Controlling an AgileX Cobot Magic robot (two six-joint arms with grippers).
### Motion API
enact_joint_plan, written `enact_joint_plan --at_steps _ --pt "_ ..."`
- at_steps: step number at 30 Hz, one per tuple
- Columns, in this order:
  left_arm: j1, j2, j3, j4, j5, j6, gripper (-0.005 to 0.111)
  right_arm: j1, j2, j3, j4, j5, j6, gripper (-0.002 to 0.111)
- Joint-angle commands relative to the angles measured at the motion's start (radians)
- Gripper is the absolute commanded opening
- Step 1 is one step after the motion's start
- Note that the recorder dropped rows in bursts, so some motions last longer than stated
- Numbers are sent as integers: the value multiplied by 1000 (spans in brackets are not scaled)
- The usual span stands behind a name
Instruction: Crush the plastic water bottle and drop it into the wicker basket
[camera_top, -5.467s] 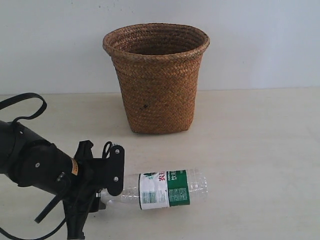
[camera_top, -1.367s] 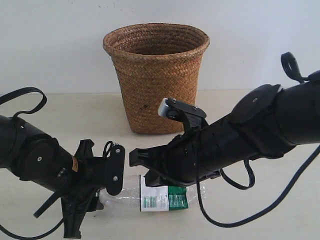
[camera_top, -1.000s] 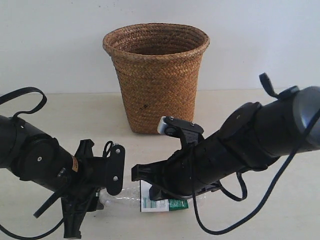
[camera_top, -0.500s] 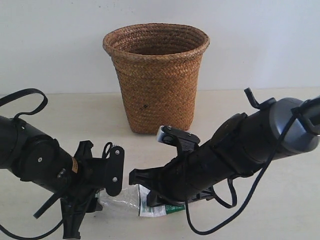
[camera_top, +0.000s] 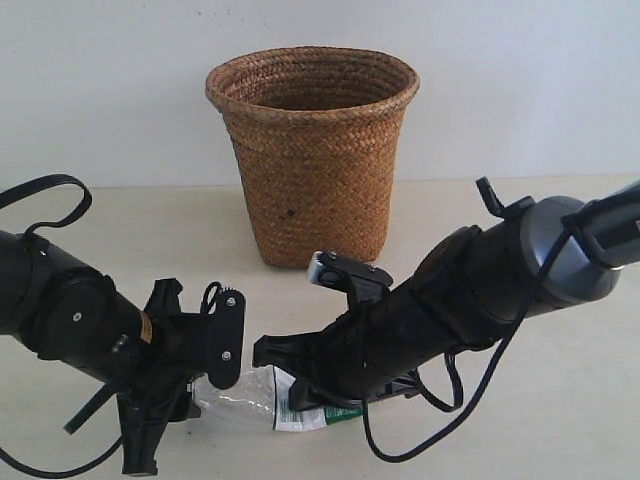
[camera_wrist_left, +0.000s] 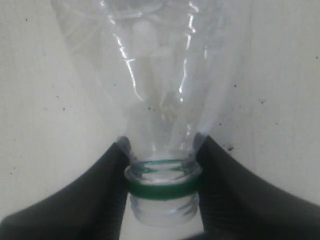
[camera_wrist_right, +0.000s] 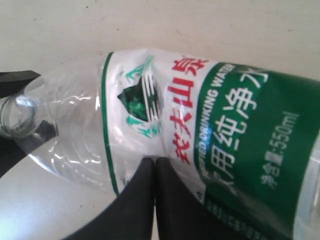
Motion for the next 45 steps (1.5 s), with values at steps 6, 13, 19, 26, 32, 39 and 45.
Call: enact_joint_plan --at_steps 6,13,19,26,32,39,45 --pt "-13 -6 -6 -15 -8 5 4 2 -274 116 -85 -157 -20 1" --pt "-13 -6 -6 -15 -8 5 4 2 -661 267 -113 -281 -54 1" --pt "-13 -6 -6 -15 -10 5 4 2 -881 411 -113 -359 -71 1" --pt "-13 -6 -6 -15 -21 5 4 2 -1139 614 -117 -563 -79 1" --pt "-13 -6 -8 -15 -40 5 4 2 -1435 802 -117 -730 -52 1" --pt "-13 -6 -10 -15 -57 3 4 2 -1788 974 -130 -876 -82 1" --pt "-13 -6 -11 -15 -61 0 4 2 -1822 974 -130 -812 -76 1"
